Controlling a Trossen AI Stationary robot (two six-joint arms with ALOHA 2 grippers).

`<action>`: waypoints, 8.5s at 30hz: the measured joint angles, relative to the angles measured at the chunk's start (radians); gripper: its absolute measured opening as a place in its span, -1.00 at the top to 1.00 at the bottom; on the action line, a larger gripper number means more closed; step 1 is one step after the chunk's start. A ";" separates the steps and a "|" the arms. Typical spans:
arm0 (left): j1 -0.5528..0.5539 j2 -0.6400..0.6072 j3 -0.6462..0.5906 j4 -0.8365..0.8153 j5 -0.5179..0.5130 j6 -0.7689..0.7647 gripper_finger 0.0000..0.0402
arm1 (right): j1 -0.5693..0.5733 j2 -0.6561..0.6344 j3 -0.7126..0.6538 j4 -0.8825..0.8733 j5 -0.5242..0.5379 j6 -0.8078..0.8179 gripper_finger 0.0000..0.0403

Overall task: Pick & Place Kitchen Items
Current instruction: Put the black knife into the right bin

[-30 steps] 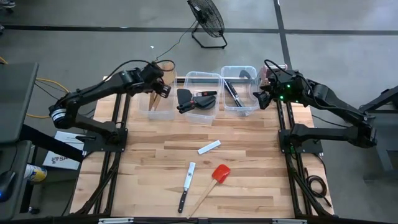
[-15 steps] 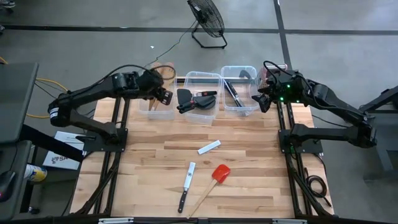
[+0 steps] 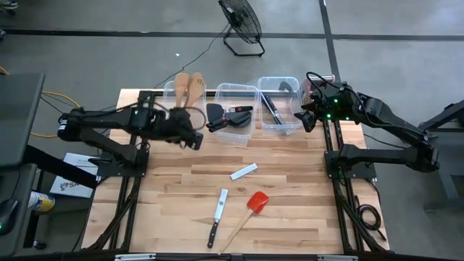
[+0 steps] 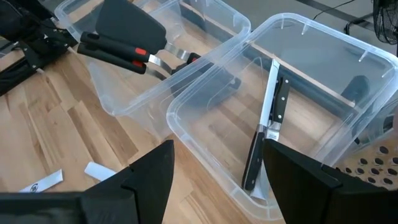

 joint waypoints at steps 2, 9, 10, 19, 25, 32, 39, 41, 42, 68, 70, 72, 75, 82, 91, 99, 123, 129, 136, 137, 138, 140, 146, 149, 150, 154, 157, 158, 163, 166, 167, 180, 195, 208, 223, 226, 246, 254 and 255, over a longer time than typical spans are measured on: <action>-0.050 0.003 0.000 0.000 0.000 -0.057 0.17 | 0.000 0.000 0.000 0.000 -0.004 0.000 -0.17; -0.196 0.063 0.000 0.013 0.000 -0.222 0.17 | 0.000 0.000 0.000 -0.001 -0.022 -0.003 -0.17; -0.214 0.078 0.000 0.016 0.004 -0.240 0.17 | 0.000 0.000 0.000 -0.002 -0.022 -0.003 -0.17; -0.333 0.218 0.000 0.128 0.064 -0.325 0.17 | 0.000 0.000 0.000 -0.015 -0.019 -0.001 -0.17; -0.390 0.297 0.000 0.189 0.123 -0.421 0.17 | 0.000 0.000 0.000 -0.030 -0.016 0.016 -0.17; -0.432 0.366 0.000 0.236 0.216 -0.594 0.17 | 0.000 0.000 0.000 -0.062 -0.016 0.062 -0.17; -0.461 0.448 0.000 0.309 0.259 -0.673 0.17 | 0.000 0.000 0.000 -0.066 -0.016 0.101 -0.17; -0.461 0.475 0.000 0.352 0.262 -0.669 0.17 | 0.000 0.000 0.000 -0.066 -0.017 0.102 -0.17; -0.461 0.489 0.000 0.370 0.262 -0.669 0.17 | 0.000 0.000 0.000 -0.066 -0.017 0.102 -0.17; -0.470 0.597 0.000 0.630 0.343 -0.525 0.92 | 0.000 0.000 0.000 -0.066 -0.016 0.123 -0.17; -0.474 0.611 0.000 0.652 0.341 -0.527 0.96 | 0.000 0.000 0.000 -0.068 -0.015 0.126 -0.17; -0.474 0.630 0.001 0.671 0.336 -0.534 0.97 | 0.000 0.000 0.000 -0.072 -0.016 0.126 -0.17; -0.480 0.655 0.000 0.709 0.336 -0.557 0.99 | 0.000 0.000 0.000 -0.079 -0.015 0.127 -0.17; -0.496 0.682 -0.001 0.724 0.306 -0.572 1.00 | 0.000 0.000 0.000 -0.091 -0.015 0.127 -0.17; -0.516 0.738 0.000 0.724 0.322 -0.587 1.00 | 0.000 0.000 0.000 -0.100 -0.015 0.127 -0.17; -0.515 0.740 0.000 0.629 0.360 -0.590 1.00 | 0.000 0.000 0.000 -0.102 -0.015 0.122 -0.17; -0.513 0.779 0.002 0.713 0.365 -0.590 1.00 | 0.000 0.000 0.000 -0.103 -0.015 0.119 -0.17; -0.513 0.782 0.003 0.599 0.376 -0.587 1.00 | 0.000 0.000 0.000 -0.106 -0.015 0.117 -0.17; -0.512 0.768 0.007 0.465 0.403 -0.583 1.00 | 0.000 0.000 0.000 -0.109 -0.015 0.101 -0.17; -0.512 0.767 0.011 0.429 0.407 -0.584 1.00 | 0.000 0.000 0.000 -0.109 -0.015 0.101 -0.17; -0.513 0.766 0.019 0.396 0.412 -0.583 1.00 | 0.000 0.000 0.000 -0.109 -0.015 0.101 -0.17; -0.513 0.768 0.037 0.335 0.417 -0.582 1.00 | 0.000 0.000 0.000 -0.109 -0.013 0.101 -0.17; -0.513 0.768 0.118 0.145 0.418 -0.557 1.00 | 0.000 0.000 0.000 -0.110 0.009 0.097 -0.17; -0.512 0.768 0.152 0.135 0.423 -0.553 1.00 | 0.000 0.000 0.000 -0.110 0.009 0.095 -0.17; -0.512 0.768 0.167 0.130 0.424 -0.553 1.00 | 0.000 0.000 0.000 -0.110 0.009 0.094 -0.17; -0.513 0.768 0.228 0.127 0.454 -0.611 1.00 | 0.000 0.000 0.000 -0.111 0.009 0.094 -0.17; -0.515 0.768 0.258 0.130 0.457 -0.704 1.00 | 0.000 0.000 0.000 -0.121 0.008 0.093 -0.17; -0.519 0.768 0.264 0.136 0.456 -0.727 1.00 | 0.000 0.000 0.000 -0.124 0.008 0.093 -0.17; -0.533 0.768 0.267 0.128 0.452 -0.841 0.89 | 0.000 0.000 0.000 -0.125 0.008 0.093 -0.17; -0.548 0.770 0.267 0.107 0.450 -0.903 0.70 | 0.000 0.000 0.000 -0.125 0.008 0.093 -0.17; -0.556 0.771 0.267 0.092 0.446 -0.928 0.62 | 0.000 0.000 0.000 -0.125 0.008 0.091 -0.17; -0.571 0.772 0.175 0.086 0.392 -1.080 0.16 | 0.000 0.000 0.000 -0.125 0.008 0.074 -0.17; -0.572 0.772 0.034 0.251 0.403 -1.142 0.15 | 0.000 0.000 0.000 -0.125 0.011 0.074 -0.17; -0.571 0.768 0.000 0.306 0.416 -1.156 0.54 | 0.000 0.000 0.000 -0.125 0.011 0.074 -0.17; -0.571 0.755 0.012 0.313 0.409 -1.010 0.70 | 0.000 0.000 0.000 -0.125 0.011 0.068 -0.17; -0.573 0.739 0.013 0.335 0.396 -0.973 0.70 | 0.000 0.000 0.000 -0.125 0.011 0.068 -0.17; -0.439 0.480 0.018 0.531 -0.116 -0.387 0.70 | 0.000 0.000 0.000 -0.124 0.005 0.068 -0.17; -0.247 0.437 0.018 0.839 -0.112 -0.016 0.70 | 0.000 0.000 0.000 -0.102 -0.026 0.067 -0.17; -0.221 0.436 0.018 0.866 -0.095 0.016 0.70 | 0.000 0.000 0.000 -0.099 -0.026 0.066 -0.17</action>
